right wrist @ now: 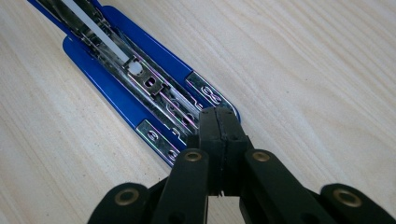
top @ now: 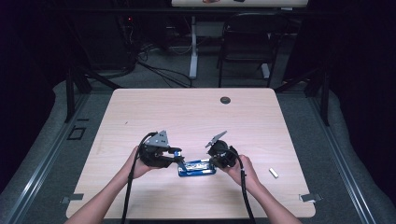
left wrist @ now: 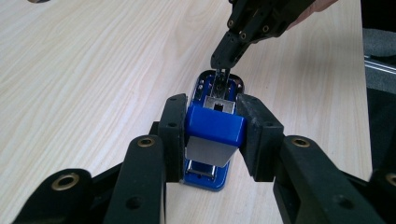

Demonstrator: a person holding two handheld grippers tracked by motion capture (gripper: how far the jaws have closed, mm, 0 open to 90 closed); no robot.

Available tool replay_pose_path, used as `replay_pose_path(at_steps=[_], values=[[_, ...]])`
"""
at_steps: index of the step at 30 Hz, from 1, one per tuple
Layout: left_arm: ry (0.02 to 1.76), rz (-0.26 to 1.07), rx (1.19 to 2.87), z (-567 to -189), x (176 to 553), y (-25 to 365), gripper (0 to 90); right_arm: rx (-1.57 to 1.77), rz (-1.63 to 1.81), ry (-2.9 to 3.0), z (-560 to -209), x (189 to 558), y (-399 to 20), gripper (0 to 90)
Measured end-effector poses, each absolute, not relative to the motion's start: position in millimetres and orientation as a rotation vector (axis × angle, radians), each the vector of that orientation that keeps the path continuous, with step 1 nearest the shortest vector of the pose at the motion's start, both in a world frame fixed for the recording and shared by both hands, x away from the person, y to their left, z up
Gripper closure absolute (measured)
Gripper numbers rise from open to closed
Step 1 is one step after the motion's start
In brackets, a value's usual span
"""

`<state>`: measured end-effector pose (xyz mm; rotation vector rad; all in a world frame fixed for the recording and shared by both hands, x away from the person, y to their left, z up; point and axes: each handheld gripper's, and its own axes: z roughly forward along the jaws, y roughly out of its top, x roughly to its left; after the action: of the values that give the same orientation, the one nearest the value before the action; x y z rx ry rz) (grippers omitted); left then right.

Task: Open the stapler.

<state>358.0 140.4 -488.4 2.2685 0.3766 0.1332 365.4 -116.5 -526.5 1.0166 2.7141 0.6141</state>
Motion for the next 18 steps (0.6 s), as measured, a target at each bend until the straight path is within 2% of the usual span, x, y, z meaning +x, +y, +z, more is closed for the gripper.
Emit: replay_pose_path(at_steps=[18], values=[[0.399,0.092,2.331,-494.3,358.3,160.7,64.5,1.013,0.645,2.689,-528.6,364.4,-115.3,90.0]])
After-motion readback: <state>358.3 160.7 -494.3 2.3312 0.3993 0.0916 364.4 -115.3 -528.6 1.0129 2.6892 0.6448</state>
